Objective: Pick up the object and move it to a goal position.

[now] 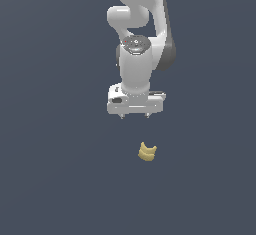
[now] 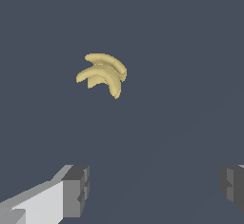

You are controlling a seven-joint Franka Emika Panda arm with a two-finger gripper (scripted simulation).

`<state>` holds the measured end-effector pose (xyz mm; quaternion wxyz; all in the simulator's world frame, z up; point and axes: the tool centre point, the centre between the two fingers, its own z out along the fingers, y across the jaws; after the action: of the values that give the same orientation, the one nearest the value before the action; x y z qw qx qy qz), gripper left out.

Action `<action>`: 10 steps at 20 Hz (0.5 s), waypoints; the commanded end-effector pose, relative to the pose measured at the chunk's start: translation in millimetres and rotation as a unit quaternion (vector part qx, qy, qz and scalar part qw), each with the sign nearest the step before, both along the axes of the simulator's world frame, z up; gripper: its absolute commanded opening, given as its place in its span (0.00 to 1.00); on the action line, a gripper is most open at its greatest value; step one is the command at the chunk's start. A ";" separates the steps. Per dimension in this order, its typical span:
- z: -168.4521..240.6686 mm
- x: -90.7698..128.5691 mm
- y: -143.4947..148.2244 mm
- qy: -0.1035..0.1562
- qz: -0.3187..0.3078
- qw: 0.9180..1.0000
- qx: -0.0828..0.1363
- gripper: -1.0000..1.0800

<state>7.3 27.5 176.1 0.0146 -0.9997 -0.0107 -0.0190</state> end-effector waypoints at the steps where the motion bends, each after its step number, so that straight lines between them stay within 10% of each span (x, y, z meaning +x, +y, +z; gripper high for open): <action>1: 0.0 0.0 0.0 0.000 0.000 1.000 0.000 0.96; 10: -5.9 -5.3 32.6 0.014 0.028 0.999 0.006 0.96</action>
<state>3.1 55.0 171.0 0.0205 -0.9991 -0.0353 -0.0070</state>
